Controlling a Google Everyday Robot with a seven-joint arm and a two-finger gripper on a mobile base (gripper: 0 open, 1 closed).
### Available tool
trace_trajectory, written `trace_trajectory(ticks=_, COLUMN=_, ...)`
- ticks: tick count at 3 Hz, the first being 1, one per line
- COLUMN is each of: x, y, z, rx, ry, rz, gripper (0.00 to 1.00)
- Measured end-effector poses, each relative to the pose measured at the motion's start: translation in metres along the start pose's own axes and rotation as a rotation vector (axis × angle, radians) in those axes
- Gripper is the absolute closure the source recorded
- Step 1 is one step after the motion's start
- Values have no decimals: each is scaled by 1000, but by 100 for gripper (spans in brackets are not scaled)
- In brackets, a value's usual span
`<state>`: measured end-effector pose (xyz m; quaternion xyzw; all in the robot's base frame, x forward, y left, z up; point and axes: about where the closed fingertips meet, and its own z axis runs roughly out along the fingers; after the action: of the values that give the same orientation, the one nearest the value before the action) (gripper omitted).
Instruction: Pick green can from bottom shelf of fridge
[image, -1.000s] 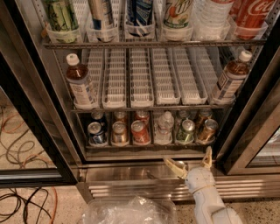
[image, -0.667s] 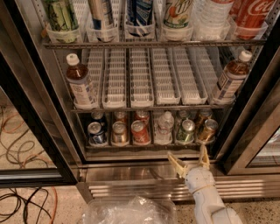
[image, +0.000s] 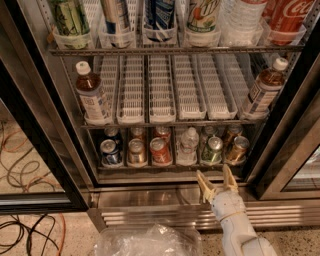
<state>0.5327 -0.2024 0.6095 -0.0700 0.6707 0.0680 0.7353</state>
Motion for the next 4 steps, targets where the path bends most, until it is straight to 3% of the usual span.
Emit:
trace_trajectory(ticks=2, x=8, y=-4, z=12, rx=5, ry=12, rz=-20, gripper=17)
trace_trajectory(ticks=4, x=2, y=-22, z=48, rx=64, ry=-1, rz=-6, gripper=30)
